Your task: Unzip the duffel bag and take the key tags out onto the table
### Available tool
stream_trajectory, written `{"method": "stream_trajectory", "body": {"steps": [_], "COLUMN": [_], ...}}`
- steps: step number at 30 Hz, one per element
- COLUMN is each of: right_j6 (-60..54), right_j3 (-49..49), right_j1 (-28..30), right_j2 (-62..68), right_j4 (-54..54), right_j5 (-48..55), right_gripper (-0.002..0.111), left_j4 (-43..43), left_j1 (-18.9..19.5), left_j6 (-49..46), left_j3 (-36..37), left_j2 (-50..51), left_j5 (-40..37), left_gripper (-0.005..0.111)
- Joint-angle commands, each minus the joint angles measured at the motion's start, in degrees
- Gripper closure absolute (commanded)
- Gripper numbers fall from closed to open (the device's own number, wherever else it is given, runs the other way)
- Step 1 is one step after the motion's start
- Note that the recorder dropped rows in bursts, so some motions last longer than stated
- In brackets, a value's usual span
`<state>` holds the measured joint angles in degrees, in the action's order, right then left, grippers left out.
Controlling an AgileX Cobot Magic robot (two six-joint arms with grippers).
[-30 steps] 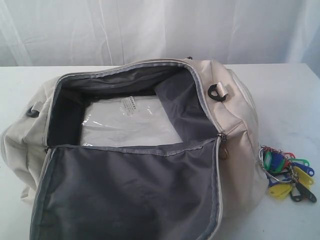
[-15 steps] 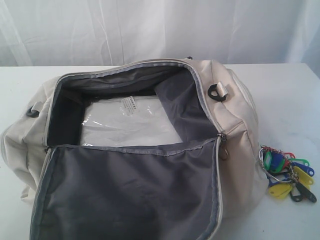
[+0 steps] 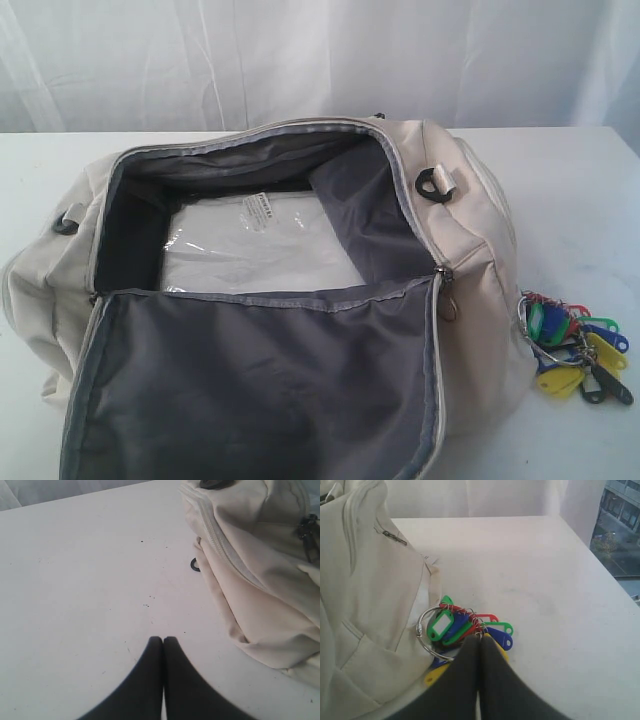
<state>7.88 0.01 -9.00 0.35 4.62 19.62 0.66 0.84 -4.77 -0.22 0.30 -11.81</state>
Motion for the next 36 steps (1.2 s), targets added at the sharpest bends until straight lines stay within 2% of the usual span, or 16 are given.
{"method": "stream_trajectory", "body": {"steps": [1,36], "right_j6": [0.07,0.90], "right_j3": [-0.01,-0.01], "right_j1": [0.49,0.49], "right_j2": [-0.35,-0.35], "right_j4": [-0.09,0.01], "right_j5": [0.00,0.00], "right_gripper": [0.108,0.108], "left_j4": [0.81,0.81], "left_j1": [0.12,0.12], "left_j6": [-0.01,-0.01], "left_j3": [0.22,0.22], "left_j2": [-0.30,-0.30], "left_j5": [-0.15,-0.15], "left_gripper": [0.107,0.107]}}
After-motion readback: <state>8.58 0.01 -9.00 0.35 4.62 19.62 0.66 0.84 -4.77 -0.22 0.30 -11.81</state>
